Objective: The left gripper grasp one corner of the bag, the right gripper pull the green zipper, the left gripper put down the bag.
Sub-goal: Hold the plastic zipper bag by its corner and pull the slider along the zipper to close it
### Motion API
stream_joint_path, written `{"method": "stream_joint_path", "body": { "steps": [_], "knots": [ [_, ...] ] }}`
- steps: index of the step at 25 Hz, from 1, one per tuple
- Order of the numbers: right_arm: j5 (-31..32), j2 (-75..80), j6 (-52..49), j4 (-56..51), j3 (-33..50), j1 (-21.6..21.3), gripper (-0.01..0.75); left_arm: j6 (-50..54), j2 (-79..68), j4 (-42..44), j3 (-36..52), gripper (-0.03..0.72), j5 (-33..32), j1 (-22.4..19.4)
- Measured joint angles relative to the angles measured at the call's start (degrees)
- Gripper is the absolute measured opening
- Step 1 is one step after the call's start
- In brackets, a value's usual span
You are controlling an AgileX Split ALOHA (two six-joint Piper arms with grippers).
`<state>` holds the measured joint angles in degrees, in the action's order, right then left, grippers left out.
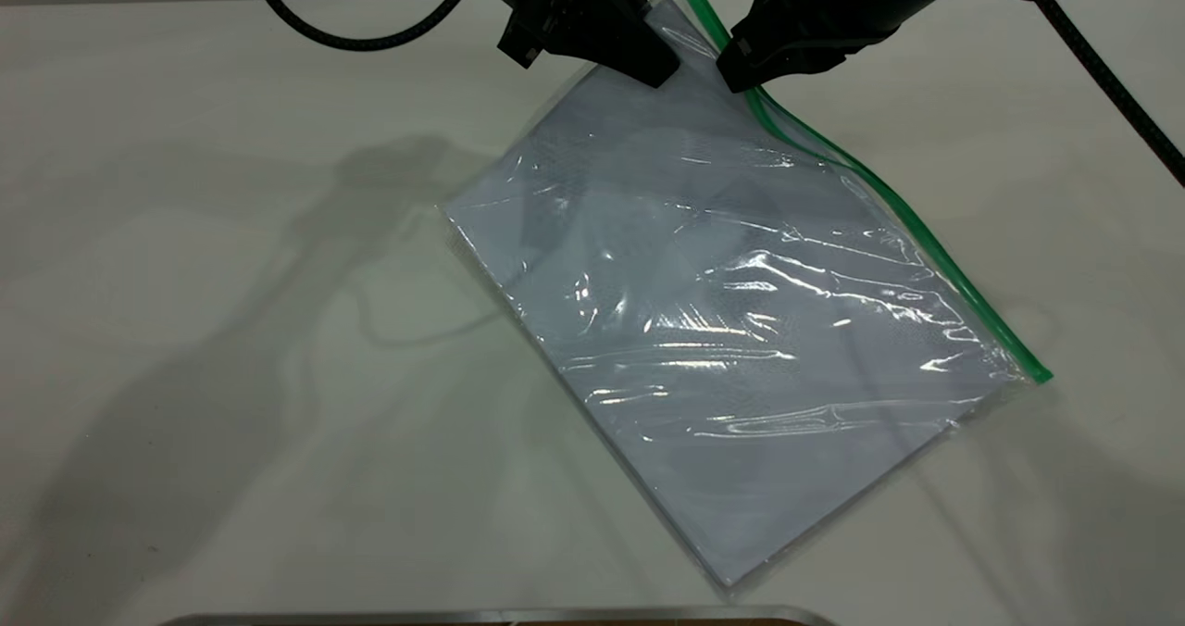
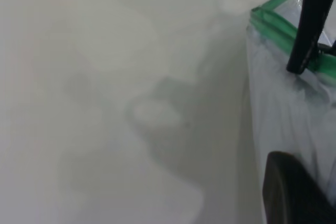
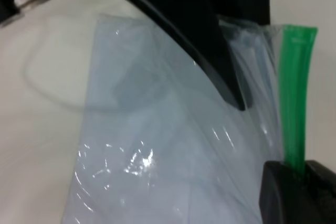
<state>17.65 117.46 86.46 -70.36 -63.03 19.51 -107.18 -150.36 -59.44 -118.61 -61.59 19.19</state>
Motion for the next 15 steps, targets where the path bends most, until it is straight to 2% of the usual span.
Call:
{"method": "stream_joint_path", "body": {
  "steps": [15],
  "knots": [
    [-2.0,0.0,-3.1,6.7,-0.1,0.3,0.037,1.5,-0.1,-0.7,0.0,0.052,-0.7,-0.9]
  ]
}}
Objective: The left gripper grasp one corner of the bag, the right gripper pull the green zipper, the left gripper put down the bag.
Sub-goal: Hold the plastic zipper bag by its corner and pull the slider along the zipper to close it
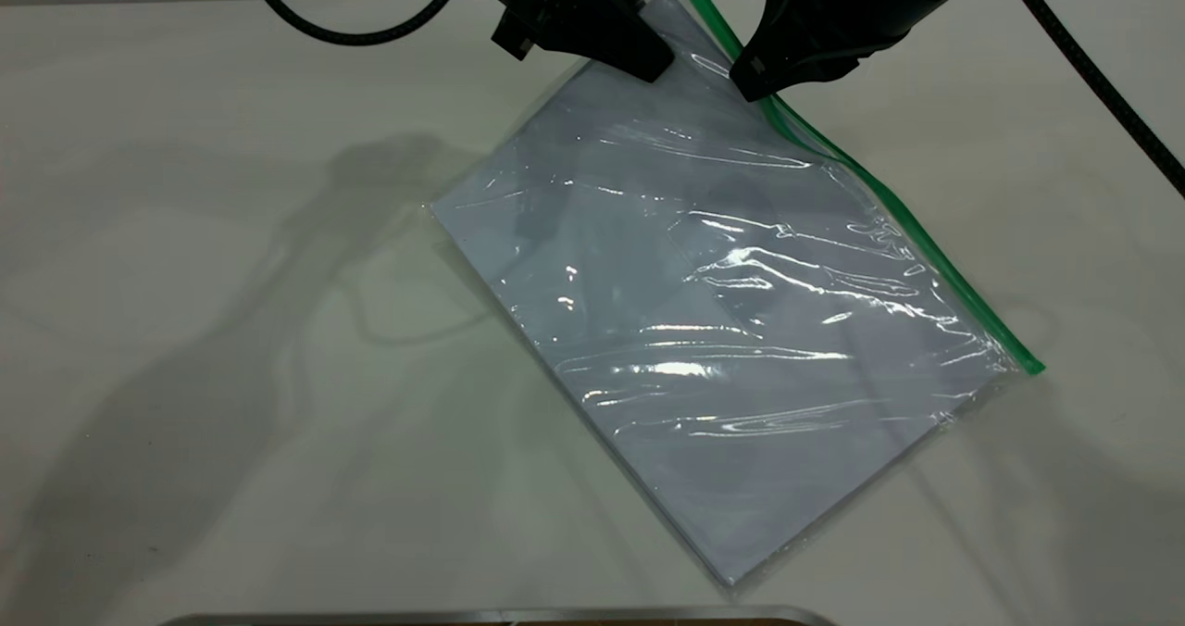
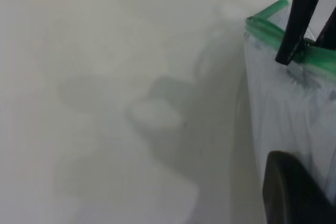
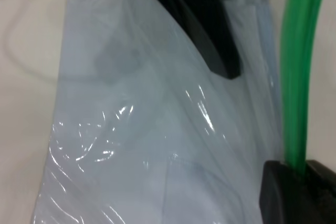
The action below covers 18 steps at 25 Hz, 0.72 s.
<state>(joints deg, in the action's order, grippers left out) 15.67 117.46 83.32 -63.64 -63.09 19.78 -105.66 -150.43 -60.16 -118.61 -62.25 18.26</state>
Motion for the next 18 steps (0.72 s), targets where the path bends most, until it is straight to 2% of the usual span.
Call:
{"method": "stream_joint_path", "body": {
  "steps": [10,18],
  "knots": [
    [0.2,0.1,-6.4,8.2,0.1,0.1,0.037,0.4,0.0,-1.0,0.0,0.052,-1.1,-3.6],
    [2.1,0.1,-14.2,16.6,0.1,0.1,0.037,1.5,0.1,1.5,0.0,0.052,-0.8,-4.3]
  ]
}}
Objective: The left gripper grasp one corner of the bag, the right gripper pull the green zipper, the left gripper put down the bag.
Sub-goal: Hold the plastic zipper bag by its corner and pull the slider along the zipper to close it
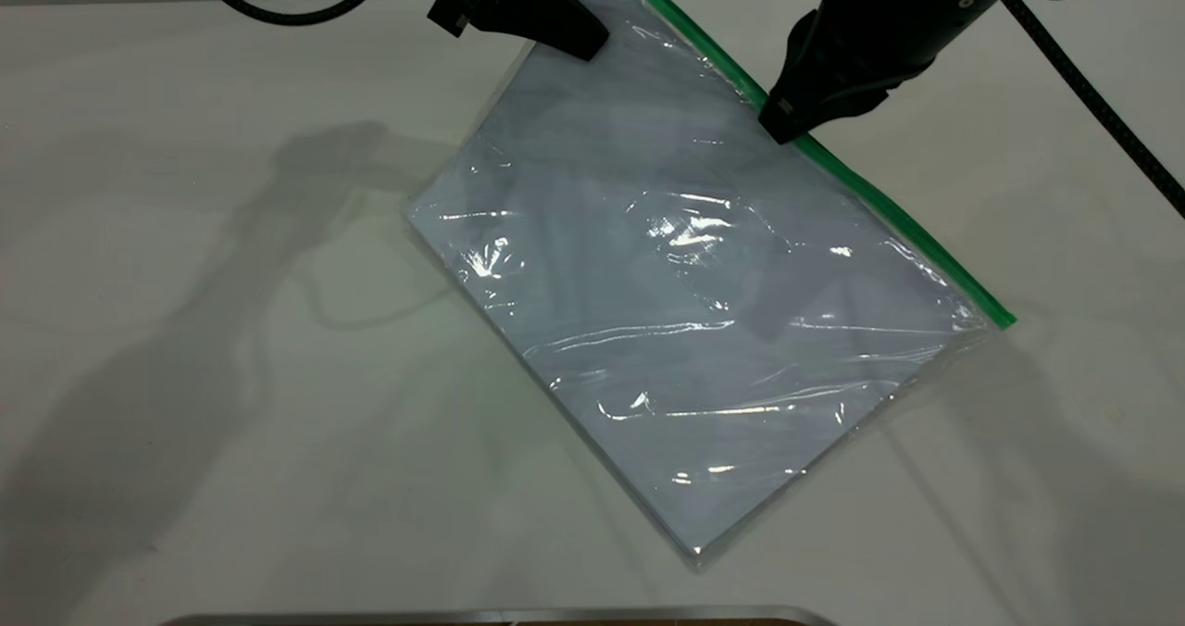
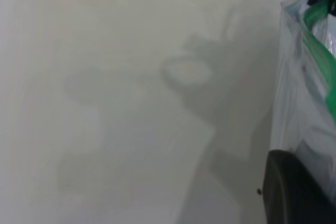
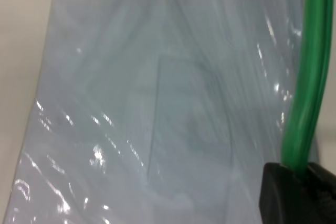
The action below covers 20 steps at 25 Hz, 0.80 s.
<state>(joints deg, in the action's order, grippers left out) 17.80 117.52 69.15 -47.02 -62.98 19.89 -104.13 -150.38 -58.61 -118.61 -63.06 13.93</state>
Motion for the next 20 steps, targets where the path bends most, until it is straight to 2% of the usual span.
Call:
{"method": "stream_joint_path", "body": {
  "steps": [8,20],
  "knots": [
    [3.5,0.0,-9.7,10.1,0.0,0.0,0.037,0.4,0.1,1.6,0.0,0.052,0.0,0.0],
    [10.7,0.0,-32.9,29.6,-0.1,0.0,0.037,2.2,0.1,4.9,0.0,0.052,-0.2,0.0]
  ]
}}
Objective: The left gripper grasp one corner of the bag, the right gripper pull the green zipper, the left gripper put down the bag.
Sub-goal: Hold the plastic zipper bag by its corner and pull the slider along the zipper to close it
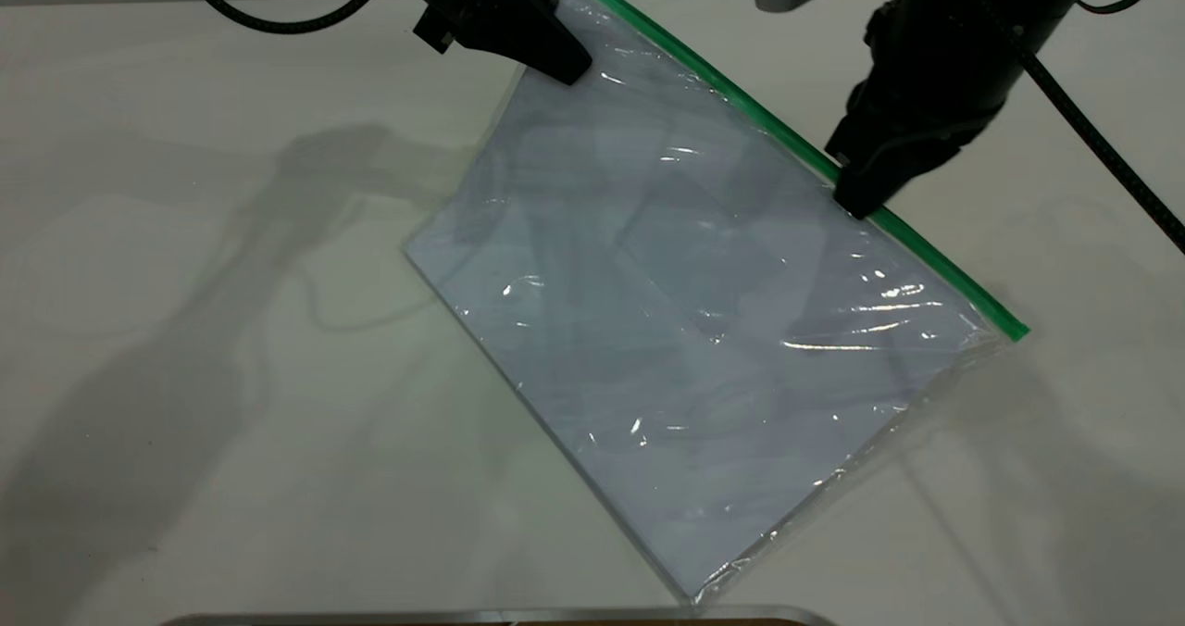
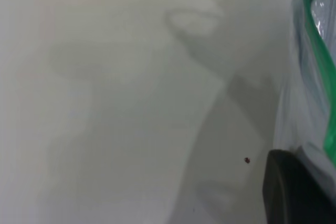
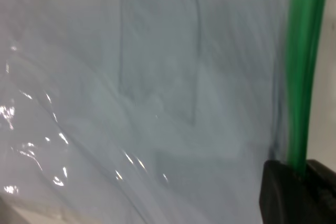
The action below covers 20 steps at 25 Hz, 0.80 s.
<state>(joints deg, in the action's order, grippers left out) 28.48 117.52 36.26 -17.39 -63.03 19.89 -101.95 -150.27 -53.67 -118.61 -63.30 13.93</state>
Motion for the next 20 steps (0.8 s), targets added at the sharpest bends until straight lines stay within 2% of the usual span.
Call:
{"method": "stream_joint_path", "body": {
  "steps": [8,20],
  "knots": [
    [8.3,0.0,-9.5,7.5,0.0,-0.1,0.037,0.2,0.5,1.5,0.0,0.052,0.4,-0.1],
    [18.8,0.0,-18.5,14.7,0.0,-0.1,0.038,0.2,0.5,2.2,0.0,0.052,0.2,-0.1]
  ]
}}
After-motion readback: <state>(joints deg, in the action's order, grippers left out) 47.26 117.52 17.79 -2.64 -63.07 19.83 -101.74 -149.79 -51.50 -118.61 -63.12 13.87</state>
